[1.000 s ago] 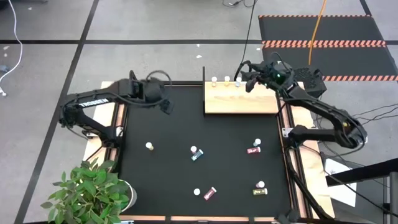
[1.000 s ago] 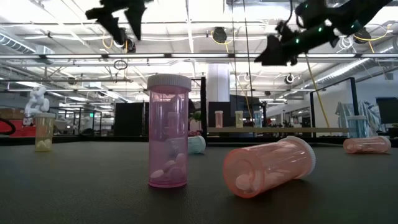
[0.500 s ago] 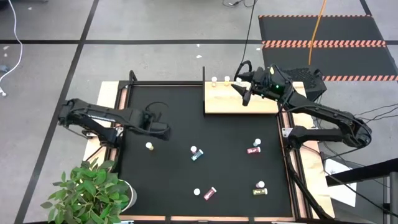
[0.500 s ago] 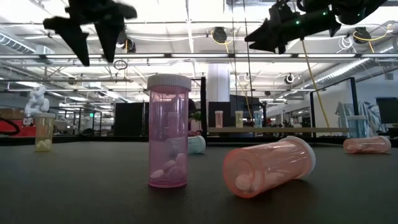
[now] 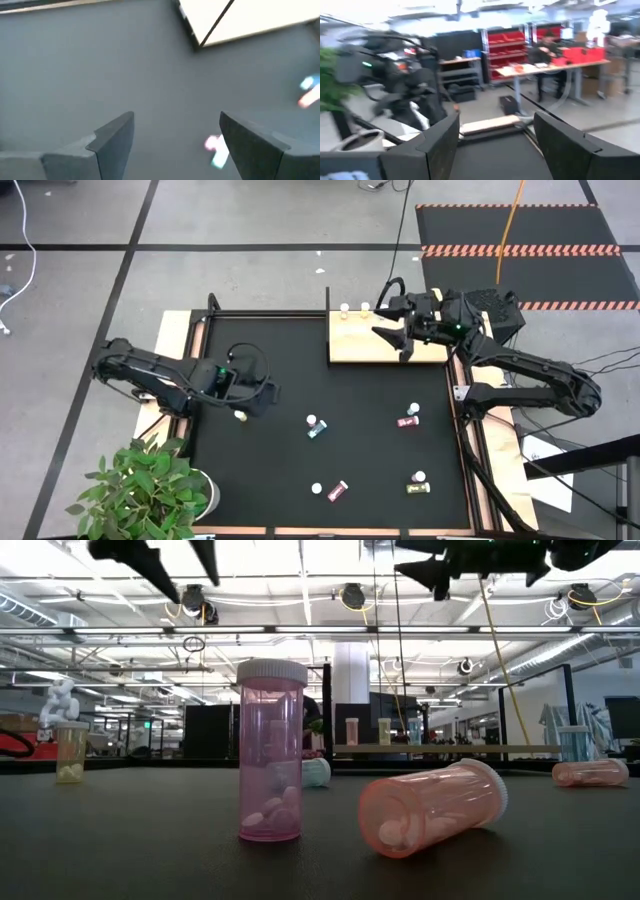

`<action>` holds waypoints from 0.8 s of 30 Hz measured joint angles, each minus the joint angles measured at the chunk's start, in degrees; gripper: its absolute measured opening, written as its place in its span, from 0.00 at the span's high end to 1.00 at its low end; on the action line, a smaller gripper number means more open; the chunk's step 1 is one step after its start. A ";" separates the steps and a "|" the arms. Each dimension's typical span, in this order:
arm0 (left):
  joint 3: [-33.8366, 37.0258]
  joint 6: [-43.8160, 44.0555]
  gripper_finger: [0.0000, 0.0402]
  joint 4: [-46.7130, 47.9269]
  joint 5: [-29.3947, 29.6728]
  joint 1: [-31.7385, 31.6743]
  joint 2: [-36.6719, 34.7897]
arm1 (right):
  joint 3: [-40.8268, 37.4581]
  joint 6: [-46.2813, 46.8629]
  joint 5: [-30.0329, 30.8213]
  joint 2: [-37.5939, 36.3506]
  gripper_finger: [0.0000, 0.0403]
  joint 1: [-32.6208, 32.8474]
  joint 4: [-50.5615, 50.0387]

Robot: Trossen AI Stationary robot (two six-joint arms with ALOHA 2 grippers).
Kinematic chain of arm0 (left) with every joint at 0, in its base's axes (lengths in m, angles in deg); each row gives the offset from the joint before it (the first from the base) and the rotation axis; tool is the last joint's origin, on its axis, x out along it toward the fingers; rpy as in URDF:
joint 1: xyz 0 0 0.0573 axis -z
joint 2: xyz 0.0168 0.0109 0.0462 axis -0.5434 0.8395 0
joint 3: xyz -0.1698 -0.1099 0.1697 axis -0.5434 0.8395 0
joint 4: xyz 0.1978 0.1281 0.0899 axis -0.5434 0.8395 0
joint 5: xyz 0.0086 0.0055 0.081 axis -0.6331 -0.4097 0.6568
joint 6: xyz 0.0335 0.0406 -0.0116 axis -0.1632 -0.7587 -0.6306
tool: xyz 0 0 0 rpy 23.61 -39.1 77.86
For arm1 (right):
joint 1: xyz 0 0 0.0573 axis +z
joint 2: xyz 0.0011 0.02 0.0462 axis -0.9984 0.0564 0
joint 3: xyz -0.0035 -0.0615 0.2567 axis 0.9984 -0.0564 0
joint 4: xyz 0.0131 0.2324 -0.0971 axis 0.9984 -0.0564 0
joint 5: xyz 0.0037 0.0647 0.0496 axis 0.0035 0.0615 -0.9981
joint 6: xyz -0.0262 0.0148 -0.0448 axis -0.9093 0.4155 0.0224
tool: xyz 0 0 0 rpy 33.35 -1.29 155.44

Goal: Pick and place medicine bottles onto shelf by color
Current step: Put the top purple pill bottle on the shelf

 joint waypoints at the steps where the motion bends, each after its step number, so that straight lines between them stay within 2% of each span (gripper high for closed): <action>1: 0.59 0.01 0.27 -2.21 1.00 -0.26 0.00 | 0.01 0.63 -0.53 0.16 0.38 0.18 0.32; 6: 4.56 -2.61 0.27 -13.76 0.73 -1.89 0.62 | -0.01 4.76 -6.29 1.09 0.38 0.38 0.06; 9: 7.92 0.50 0.27 -16.07 0.98 -1.29 0.61 | -0.01 6.30 -9.18 1.11 0.38 0.38 0.26; 12: 10.71 7.45 0.29 -13.58 4.27 2.33 0.58 | -0.01 6.97 -11.78 0.38 0.38 0.35 0.15; 16: 14.05 16.09 0.37 -7.73 7.81 8.75 -0.06 | -0.01 6.94 -15.36 -1.17 0.38 0.35 -0.42; 20: 17.79 16.46 0.44 -6.32 7.78 13.72 0.05 | -0.01 6.80 -16.45 -2.36 0.38 0.35 -1.29; 24: 21.53 16.70 0.45 -5.72 7.28 16.35 0.07 | -0.01 6.84 -16.43 -2.75 0.38 0.35 -1.52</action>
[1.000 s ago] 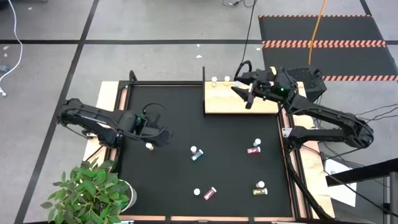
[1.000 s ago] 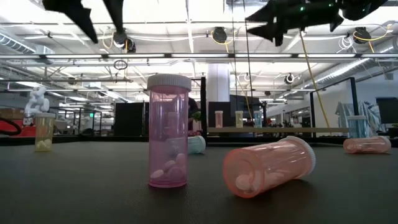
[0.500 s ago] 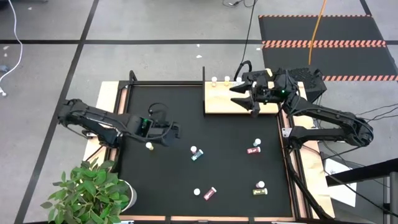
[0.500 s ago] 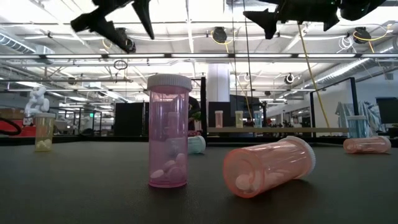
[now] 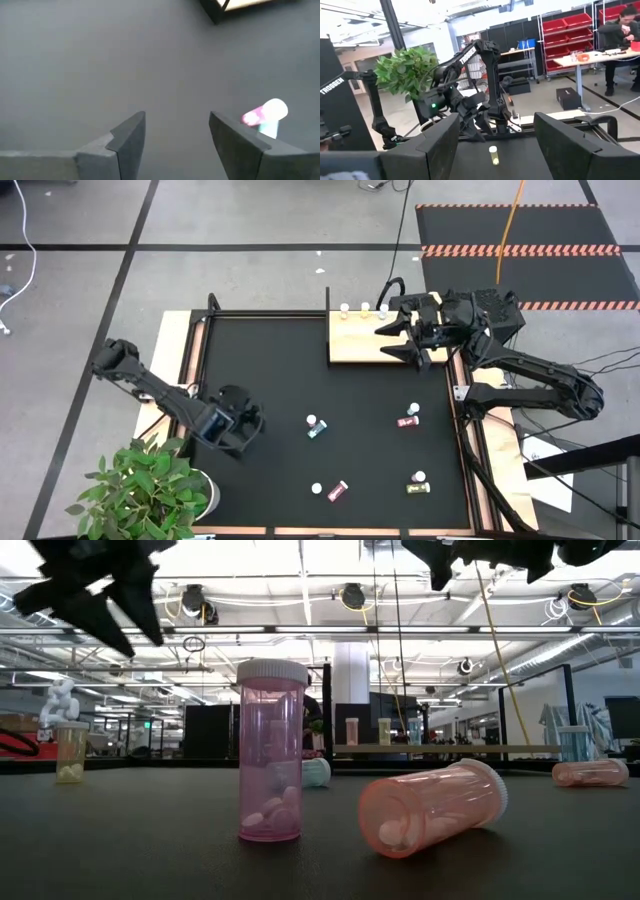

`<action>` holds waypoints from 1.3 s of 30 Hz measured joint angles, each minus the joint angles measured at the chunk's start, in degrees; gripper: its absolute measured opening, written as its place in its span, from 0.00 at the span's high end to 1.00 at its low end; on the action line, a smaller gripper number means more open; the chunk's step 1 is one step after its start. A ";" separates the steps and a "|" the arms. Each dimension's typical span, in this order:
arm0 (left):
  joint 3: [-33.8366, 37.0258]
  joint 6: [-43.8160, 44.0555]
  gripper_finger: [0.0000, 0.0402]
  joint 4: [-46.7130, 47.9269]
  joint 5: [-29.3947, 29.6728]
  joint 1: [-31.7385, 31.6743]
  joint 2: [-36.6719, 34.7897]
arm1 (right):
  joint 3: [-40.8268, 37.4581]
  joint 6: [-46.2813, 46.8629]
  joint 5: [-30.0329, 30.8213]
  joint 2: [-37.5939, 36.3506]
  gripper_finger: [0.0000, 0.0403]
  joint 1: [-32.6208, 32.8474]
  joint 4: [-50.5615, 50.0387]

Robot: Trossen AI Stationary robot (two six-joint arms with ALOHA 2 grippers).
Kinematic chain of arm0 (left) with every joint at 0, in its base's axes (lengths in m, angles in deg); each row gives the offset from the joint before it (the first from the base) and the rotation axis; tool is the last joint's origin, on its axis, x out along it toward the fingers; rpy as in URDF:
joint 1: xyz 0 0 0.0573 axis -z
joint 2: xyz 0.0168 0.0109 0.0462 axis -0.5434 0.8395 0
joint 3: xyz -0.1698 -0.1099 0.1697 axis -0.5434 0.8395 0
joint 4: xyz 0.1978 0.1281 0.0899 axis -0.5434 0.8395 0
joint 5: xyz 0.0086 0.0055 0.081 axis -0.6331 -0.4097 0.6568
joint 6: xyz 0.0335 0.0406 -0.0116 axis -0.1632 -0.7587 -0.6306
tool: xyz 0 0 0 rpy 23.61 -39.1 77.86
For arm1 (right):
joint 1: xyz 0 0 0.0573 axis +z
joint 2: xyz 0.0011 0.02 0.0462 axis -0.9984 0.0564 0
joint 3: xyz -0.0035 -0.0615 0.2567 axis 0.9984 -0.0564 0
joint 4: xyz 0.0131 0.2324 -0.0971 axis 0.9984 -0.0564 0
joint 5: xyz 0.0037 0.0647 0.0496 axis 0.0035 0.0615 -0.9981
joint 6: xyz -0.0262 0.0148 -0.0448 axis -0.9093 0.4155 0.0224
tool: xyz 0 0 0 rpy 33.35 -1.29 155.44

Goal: Pick and place medicine bottles onto shelf by color
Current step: Put the top purple pill bottle on the shelf

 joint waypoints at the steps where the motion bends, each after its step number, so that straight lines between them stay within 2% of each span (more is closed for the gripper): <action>1: 0.88 0.46 0.45 -0.06 -0.24 0.36 -0.02 | 0.00 -0.02 0.00 -0.05 0.38 0.00 0.15; 8: 6.57 2.38 0.46 -3.72 -8.27 2.56 0.00 | 0.00 -0.76 0.08 -0.11 0.38 0.00 0.09; 18: 7.38 1.56 0.45 -1.78 -14.63 6.40 -0.02 | 0.00 -3.52 3.33 -0.09 0.38 -0.02 0.13; 21: 8.81 4.10 0.41 -2.17 -14.83 7.77 -0.02 | 0.00 -3.68 4.60 0.06 0.38 -0.04 0.12; 26: 11.50 7.97 0.27 -3.70 -15.23 9.73 -0.02 | 0.00 -3.15 5.02 0.05 0.38 -0.04 0.14; 31: 13.24 8.94 0.15 -4.40 -18.37 10.64 -0.02 | 0.23 -2.03 11.14 -0.61 0.38 -0.05 0.16; 35: 13.65 8.32 0.12 -5.28 -18.48 11.23 -0.02 | 1.96 -0.64 12.26 -0.55 0.38 -0.11 -0.10; 39: 12.10 7.56 0.13 -7.00 -18.48 10.73 0.00 | 4.73 -0.62 12.06 -0.61 0.38 -0.12 -2.62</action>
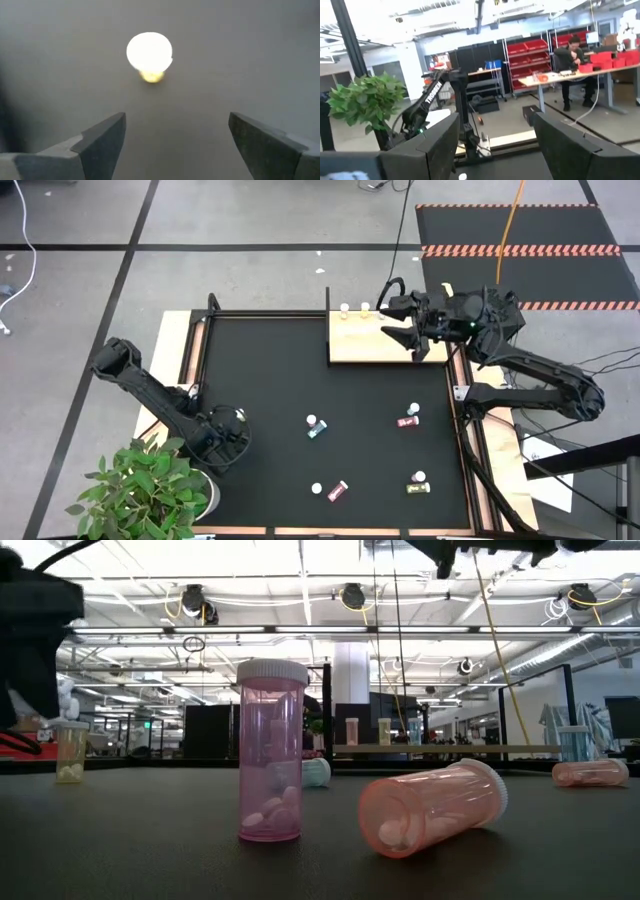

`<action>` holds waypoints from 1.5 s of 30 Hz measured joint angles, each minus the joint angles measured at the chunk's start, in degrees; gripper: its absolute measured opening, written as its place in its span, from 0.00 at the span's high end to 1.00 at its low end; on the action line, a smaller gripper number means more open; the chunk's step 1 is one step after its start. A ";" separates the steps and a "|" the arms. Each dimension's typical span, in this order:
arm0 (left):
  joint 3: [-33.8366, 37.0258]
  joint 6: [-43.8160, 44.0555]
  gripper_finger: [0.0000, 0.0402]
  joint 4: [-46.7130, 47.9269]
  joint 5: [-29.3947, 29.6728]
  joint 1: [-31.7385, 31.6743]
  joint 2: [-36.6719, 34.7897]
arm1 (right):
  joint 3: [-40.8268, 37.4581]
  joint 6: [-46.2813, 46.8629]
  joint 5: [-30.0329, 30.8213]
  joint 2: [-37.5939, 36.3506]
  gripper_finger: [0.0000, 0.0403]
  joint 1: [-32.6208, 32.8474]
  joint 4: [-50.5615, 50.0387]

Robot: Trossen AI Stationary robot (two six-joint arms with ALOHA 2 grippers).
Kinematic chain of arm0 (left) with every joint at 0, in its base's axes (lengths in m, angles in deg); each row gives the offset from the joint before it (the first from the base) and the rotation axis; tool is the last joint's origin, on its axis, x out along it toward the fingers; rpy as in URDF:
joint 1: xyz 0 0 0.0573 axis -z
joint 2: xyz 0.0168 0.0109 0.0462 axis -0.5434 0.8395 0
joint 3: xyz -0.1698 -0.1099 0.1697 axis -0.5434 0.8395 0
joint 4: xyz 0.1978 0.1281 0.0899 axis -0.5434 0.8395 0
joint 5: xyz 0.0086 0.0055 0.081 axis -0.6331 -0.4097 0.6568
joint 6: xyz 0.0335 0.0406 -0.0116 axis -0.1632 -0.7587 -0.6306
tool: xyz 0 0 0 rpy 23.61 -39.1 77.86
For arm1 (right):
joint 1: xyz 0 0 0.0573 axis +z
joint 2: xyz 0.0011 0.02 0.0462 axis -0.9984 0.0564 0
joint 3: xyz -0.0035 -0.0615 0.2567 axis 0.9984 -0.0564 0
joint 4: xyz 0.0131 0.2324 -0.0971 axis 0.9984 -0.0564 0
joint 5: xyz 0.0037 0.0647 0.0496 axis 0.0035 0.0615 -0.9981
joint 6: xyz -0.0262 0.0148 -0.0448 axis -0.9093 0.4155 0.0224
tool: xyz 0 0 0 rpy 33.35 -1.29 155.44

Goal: Pick and place medicine bottles onto shelf by color
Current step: Put the top purple pill bottle on the shelf

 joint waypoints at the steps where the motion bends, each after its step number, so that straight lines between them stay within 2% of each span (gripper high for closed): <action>1: -0.93 -1.51 0.13 -0.21 0.02 -0.19 0.00 | 0.80 -0.24 0.00 0.01 0.38 -0.04 -1.67; 9: -9.84 -23.46 0.24 -2.37 1.65 -6.52 0.00 | 3.30 -1.89 -0.11 -0.25 0.38 -0.04 -11.15; 11: -10.81 -30.33 0.26 -7.01 4.15 -9.38 0.00 | 3.30 -1.92 -0.62 -0.47 0.38 -0.04 -11.70; 15: -9.95 -45.95 0.27 -22.04 9.41 -14.79 0.46 | 3.30 -1.67 -3.82 -0.86 0.38 -0.01 -13.54; 19: -7.01 -56.69 0.26 -34.11 10.93 -18.96 3.55 | 3.30 -1.16 -4.71 -2.32 0.38 0.03 -15.21; 24: -3.69 -61.65 0.26 -44.84 11.16 -21.98 8.46 | 3.30 -1.40 -4.71 -5.28 0.38 0.10 -18.72; 32: 1.41 -66.21 0.26 -65.40 8.95 -22.27 17.22 | 3.28 -1.07 -4.70 -9.34 0.38 0.10 -24.67; 41: 1.57 -69.38 0.26 -74.92 8.91 -22.27 25.61 | 3.27 1.30 -4.56 -10.40 0.38 0.12 -28.13; 45: 1.57 -69.42 0.33 -76.66 8.84 -22.27 27.19 | 3.27 2.23 -4.54 -10.27 0.38 0.12 -28.13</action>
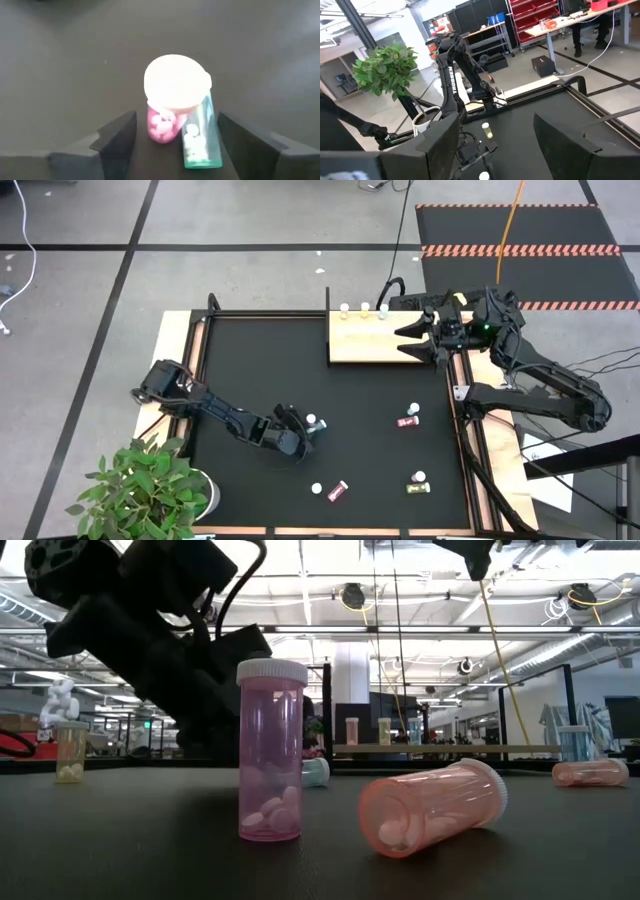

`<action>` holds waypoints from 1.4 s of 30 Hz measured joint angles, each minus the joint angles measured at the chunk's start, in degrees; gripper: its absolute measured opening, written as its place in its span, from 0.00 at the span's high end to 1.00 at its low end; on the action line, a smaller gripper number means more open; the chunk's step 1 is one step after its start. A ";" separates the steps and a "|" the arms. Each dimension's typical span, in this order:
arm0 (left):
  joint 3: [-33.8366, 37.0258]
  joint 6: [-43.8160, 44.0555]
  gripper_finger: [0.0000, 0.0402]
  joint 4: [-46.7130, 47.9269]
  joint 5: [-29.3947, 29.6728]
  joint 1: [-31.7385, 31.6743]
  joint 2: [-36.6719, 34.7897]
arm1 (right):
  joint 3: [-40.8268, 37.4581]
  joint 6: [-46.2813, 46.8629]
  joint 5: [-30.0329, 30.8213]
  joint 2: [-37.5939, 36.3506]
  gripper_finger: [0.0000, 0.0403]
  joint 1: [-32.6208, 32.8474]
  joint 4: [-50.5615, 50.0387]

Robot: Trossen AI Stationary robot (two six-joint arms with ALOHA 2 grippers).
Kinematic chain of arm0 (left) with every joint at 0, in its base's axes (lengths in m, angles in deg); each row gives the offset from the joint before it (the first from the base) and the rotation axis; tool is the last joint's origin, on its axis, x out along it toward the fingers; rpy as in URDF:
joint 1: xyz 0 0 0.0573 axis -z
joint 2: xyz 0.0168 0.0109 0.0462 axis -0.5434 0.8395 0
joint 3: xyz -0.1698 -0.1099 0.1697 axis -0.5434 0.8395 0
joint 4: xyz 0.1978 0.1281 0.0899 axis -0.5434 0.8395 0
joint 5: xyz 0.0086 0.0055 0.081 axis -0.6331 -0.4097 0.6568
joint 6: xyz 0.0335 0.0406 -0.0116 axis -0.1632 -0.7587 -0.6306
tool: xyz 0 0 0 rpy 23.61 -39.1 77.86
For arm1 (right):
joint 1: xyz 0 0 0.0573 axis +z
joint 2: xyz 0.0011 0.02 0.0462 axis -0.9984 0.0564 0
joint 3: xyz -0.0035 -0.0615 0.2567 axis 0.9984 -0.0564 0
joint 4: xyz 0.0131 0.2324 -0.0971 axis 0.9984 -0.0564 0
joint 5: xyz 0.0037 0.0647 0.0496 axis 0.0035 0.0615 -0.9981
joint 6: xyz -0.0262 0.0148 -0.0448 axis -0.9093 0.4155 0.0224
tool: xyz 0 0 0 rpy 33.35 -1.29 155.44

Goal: Pick and place medicine bottles onto shelf by color
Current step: Put the top purple pill bottle on the shelf, then put the bottom left purple pill bottle on the shelf

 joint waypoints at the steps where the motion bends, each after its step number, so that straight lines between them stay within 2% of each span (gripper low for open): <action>1: 0.00 -0.05 0.35 0.13 0.00 0.00 0.02 | -0.02 0.00 0.00 0.01 0.38 0.00 0.00; 6: -0.02 -0.34 0.51 -0.30 0.02 0.00 -0.22 | -0.02 -0.04 0.02 0.36 0.38 0.00 0.00; 9: -0.02 -0.33 0.56 -0.91 0.00 -0.17 -0.39 | -0.02 -0.05 0.03 0.86 0.38 0.00 0.00; 17: -0.02 -1.15 0.58 -5.53 0.05 -0.59 -0.41 | -0.02 0.02 0.04 1.49 0.38 0.00 -0.01; 22: -1.42 -6.09 0.58 -8.43 -2.45 -1.58 -0.45 | -0.04 -0.10 0.04 1.49 0.38 0.00 -0.01; 28: -7.16 -8.98 0.58 -1.59 -10.77 -7.55 -3.61 | -0.04 -0.83 0.40 1.49 0.38 0.00 0.00; 35: -16.30 -20.31 0.58 13.08 -26.67 -14.84 -3.76 | -0.04 -1.40 1.84 1.40 0.38 -0.01 -0.70; 40: -22.81 -25.43 0.58 25.33 -39.08 -13.60 -4.64 | -0.04 -2.52 1.84 1.36 0.38 0.00 -1.35; 42: -25.26 -26.15 0.58 31.00 -42.04 -11.53 -5.10 | -0.04 -3.85 1.74 1.36 0.38 -0.02 -2.32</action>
